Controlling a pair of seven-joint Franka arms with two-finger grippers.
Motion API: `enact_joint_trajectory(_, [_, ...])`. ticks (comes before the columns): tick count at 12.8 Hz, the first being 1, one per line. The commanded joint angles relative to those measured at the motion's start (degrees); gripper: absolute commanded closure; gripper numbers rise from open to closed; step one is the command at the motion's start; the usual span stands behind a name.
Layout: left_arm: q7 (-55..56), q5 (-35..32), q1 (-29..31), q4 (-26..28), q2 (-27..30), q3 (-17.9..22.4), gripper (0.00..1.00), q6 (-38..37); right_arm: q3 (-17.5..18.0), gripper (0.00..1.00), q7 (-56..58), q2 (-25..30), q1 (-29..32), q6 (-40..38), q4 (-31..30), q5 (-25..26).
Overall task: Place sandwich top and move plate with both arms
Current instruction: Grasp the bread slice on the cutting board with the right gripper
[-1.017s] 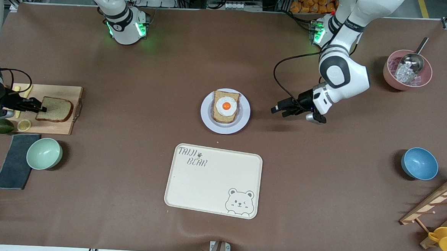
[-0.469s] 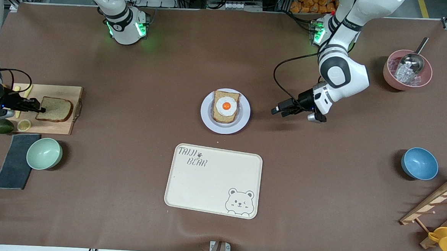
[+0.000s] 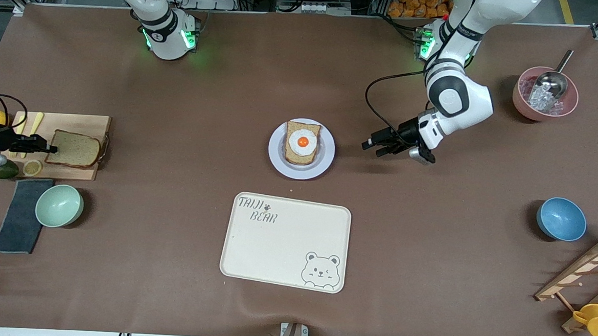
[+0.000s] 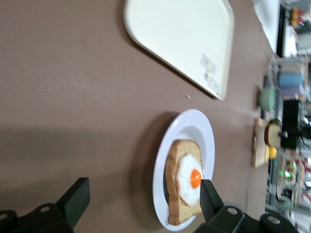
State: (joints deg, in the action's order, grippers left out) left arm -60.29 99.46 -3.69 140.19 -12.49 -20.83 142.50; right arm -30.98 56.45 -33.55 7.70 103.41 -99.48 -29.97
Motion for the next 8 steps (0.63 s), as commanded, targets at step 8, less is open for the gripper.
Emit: enact_joint_trajectory(8, [-4.92,-5.85,5.35,0.34,-0.26,0.00,0.00,-6.43,20.22,1.00,-40.67,11.39,-3.48,-13.23,2.97,5.00])
